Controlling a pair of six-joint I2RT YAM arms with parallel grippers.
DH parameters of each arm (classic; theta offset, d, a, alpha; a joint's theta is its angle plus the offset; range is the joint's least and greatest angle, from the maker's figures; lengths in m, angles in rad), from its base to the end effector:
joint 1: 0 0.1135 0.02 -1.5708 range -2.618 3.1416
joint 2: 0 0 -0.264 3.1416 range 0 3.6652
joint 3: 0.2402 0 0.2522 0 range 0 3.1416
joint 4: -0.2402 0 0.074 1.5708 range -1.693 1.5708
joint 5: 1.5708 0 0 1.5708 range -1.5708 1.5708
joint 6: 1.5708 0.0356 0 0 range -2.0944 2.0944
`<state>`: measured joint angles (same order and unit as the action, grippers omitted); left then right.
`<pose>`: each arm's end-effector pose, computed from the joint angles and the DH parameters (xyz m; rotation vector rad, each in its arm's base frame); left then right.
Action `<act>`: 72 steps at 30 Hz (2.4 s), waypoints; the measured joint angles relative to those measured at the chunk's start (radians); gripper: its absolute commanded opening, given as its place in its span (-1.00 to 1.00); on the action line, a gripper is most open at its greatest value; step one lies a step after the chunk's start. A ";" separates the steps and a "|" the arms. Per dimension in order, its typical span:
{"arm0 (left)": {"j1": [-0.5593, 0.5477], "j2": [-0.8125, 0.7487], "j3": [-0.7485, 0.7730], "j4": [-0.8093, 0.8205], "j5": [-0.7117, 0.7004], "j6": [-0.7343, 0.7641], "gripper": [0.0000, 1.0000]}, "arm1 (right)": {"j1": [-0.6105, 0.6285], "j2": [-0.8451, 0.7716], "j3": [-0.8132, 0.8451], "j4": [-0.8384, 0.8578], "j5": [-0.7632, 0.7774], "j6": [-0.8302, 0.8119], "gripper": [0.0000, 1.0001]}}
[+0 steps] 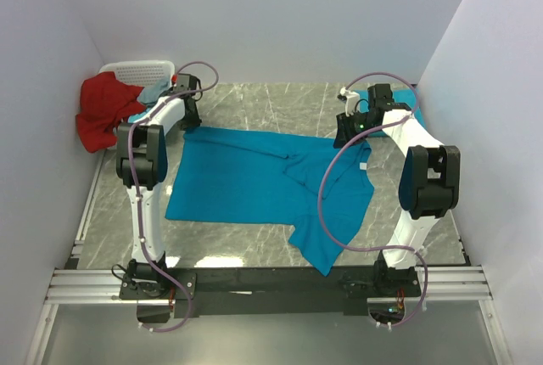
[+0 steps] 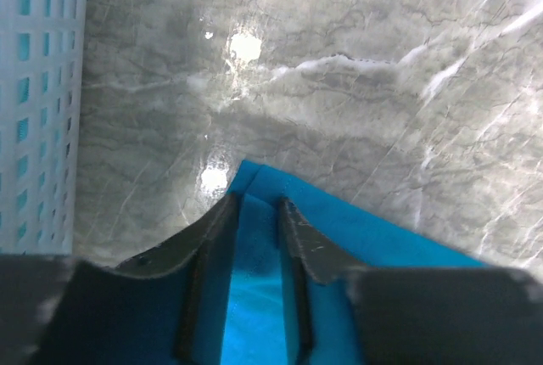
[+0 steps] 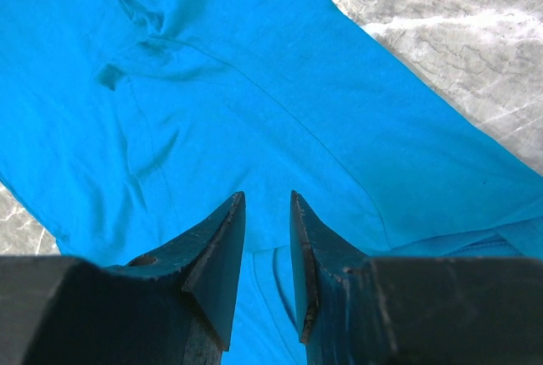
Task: Fold and stack the t-shirts
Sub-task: Fold the tshirt
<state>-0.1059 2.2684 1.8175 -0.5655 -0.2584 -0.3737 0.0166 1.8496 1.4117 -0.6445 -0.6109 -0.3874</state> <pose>0.4915 -0.0431 0.1709 -0.4322 2.5054 0.1489 0.3880 0.0269 0.2267 -0.6886 2.3912 0.6549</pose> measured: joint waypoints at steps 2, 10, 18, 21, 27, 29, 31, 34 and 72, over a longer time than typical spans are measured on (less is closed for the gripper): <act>0.000 0.001 -0.001 0.000 0.000 0.004 -0.62 | 0.000 0.000 0.000 0.000 0.000 0.000 -0.30; 0.000 0.001 -0.003 0.001 -0.001 0.014 -0.99 | -0.002 0.000 0.000 -0.001 -0.001 0.000 -0.30; 0.000 -0.027 -0.035 0.009 -0.002 0.018 -0.99 | -0.003 0.000 0.000 -0.004 -0.003 -0.003 -0.30; 0.000 -0.060 -0.064 0.010 -0.002 0.022 -0.99 | -0.004 0.000 0.000 -0.006 -0.003 -0.004 -0.30; 0.000 -0.161 -0.142 0.042 -0.001 0.022 -0.99 | -0.004 0.000 0.000 -0.007 -0.003 -0.004 -0.30; 0.000 -0.190 -0.169 0.052 0.000 0.022 -0.99 | -0.004 0.000 0.000 -0.008 -0.003 -0.005 -0.30; 0.000 -0.212 -0.195 0.065 0.000 0.022 -0.98 | -0.004 0.000 0.000 -0.008 -0.003 -0.005 -0.30; 0.000 -0.232 -0.235 0.082 0.000 0.022 -0.99 | -0.004 0.000 0.000 -0.009 -0.003 -0.007 -0.30; -0.032 -0.319 -0.388 0.174 0.374 0.214 -0.15 | -0.004 0.000 0.000 -0.024 -0.011 -0.015 -0.30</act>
<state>-0.1383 1.9499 1.4300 -0.3916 0.1154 -0.1596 0.0124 1.8496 1.4120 -0.6682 -0.6224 -0.4023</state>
